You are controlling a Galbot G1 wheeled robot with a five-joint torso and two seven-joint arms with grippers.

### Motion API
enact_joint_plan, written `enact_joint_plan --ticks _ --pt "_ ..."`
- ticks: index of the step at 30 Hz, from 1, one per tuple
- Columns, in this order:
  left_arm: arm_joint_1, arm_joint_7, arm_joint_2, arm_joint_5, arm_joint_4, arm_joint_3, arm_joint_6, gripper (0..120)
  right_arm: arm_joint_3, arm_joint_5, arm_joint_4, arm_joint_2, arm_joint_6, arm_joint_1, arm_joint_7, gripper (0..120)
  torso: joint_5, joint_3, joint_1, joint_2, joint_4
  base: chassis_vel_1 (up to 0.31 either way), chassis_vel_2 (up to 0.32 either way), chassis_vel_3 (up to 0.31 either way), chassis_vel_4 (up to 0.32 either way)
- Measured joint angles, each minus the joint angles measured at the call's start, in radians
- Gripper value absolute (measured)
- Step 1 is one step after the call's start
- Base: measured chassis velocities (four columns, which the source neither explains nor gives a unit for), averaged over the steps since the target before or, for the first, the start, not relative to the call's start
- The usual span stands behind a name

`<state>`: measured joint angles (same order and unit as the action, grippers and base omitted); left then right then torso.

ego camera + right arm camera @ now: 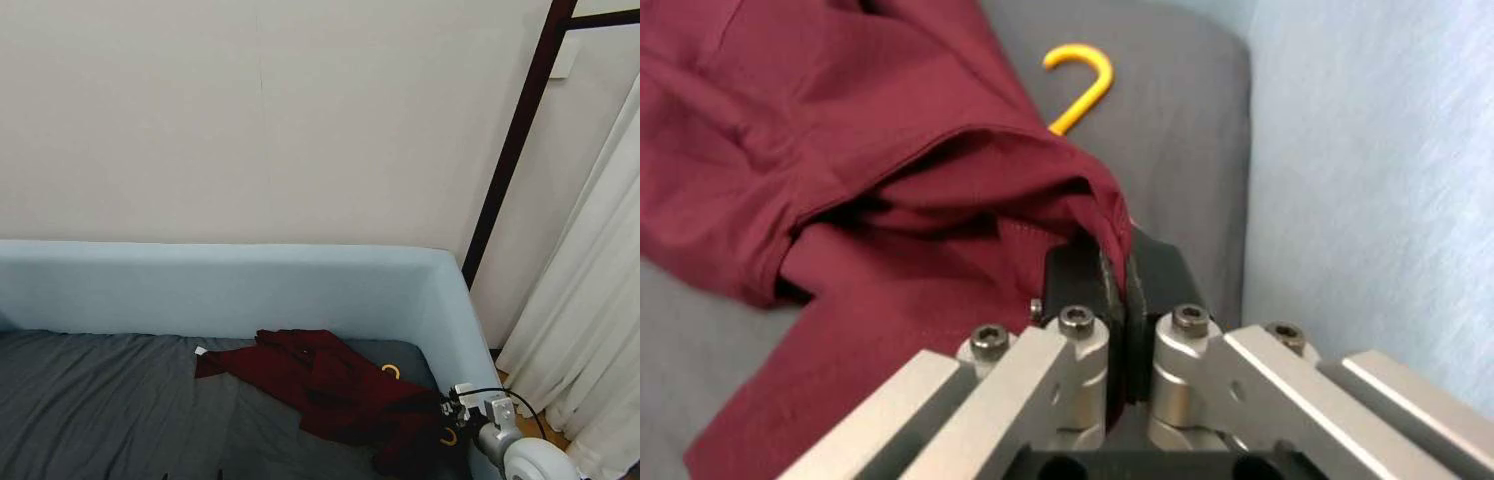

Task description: Pick up the clothes from the sofa and hang them on the clothes hanger.

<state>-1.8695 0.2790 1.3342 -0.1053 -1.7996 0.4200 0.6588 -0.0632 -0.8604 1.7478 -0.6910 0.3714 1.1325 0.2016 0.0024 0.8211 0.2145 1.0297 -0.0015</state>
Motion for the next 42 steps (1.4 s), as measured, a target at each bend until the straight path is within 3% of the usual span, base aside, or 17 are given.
enact_joint_plan --ticks 3,9,22,24,26,29,30,32,37,39,42 --pt "0.003 0.000 -0.002 -0.001 0.001 -0.001 0.001 99 -0.005 0.019 0.008 -0.002 0.002 0.019 -0.007 0 0.0001 0.000 0.000 0.000 -0.0001 0.000 0.000 0.000 0.000" --pt "0.013 0.001 -0.021 -0.013 -0.002 -0.001 0.001 99 -0.031 0.094 0.089 -0.042 -0.014 0.068 -0.009 25 0.0001 0.000 0.000 0.000 0.0002 0.000 0.000 0.000 0.000" --pt "0.034 0.001 -0.038 -0.029 0.011 -0.005 0.001 99 -0.146 0.148 0.248 -0.010 -0.025 0.212 0.009 68 0.0000 0.000 0.000 0.000 -0.0002 0.000 0.000 0.000 0.000" --pt "0.037 -0.001 -0.038 -0.028 0.017 -0.010 0.001 99 -0.095 0.128 0.246 -0.028 -0.039 0.150 0.018 81 0.0001 0.000 0.000 0.000 0.0000 0.000 0.000 0.000 0.000" --pt "0.037 -0.001 -0.038 -0.027 0.018 -0.012 0.001 99 -0.059 0.114 0.235 -0.042 -0.043 0.107 0.024 84 0.0000 0.000 0.000 0.000 0.0000 0.000 0.000 0.000 0.000" --pt "0.036 -0.004 -0.037 -0.026 0.017 -0.012 -0.001 99 0.073 0.112 0.171 -0.098 -0.071 -0.028 0.015 97 -0.0002 0.000 0.000 0.000 0.0006 0.000 0.000 0.000 0.000" --pt "0.036 -0.004 -0.037 -0.026 0.017 -0.012 -0.001 99 0.073 0.112 0.171 -0.098 -0.071 -0.028 0.015 97 -0.0002 0.000 0.000 0.000 0.0006 0.000 0.000 0.000 0.000" --pt "0.032 -0.005 -0.036 -0.026 0.014 -0.006 -0.002 99 0.202 0.145 0.080 -0.167 -0.094 -0.122 0.001 100 0.0005 0.000 0.000 0.000 0.0003 0.000 0.000 0.000 0.000" --pt "0.030 -0.006 -0.031 -0.027 0.016 0.000 -0.002 99 0.351 0.200 -0.081 -0.280 -0.128 -0.237 -0.024 100 0.0000 0.000 0.000 0.000 0.0001 0.000 0.000 0.000 0.000" --pt "0.030 -0.006 -0.029 -0.027 0.018 0.001 -0.003 99 0.369 0.211 -0.109 -0.300 -0.133 -0.254 -0.028 100 0.0000 0.000 0.000 0.000 0.0002 0.000 0.000 0.000 0.000" --pt "0.031 -0.006 -0.021 -0.027 0.026 0.001 -0.003 99 0.427 0.261 -0.242 -0.389 -0.168 -0.327 -0.044 100 0.0000 0.000 0.000 0.000 0.0002 0.000 0.000 0.000 0.000"
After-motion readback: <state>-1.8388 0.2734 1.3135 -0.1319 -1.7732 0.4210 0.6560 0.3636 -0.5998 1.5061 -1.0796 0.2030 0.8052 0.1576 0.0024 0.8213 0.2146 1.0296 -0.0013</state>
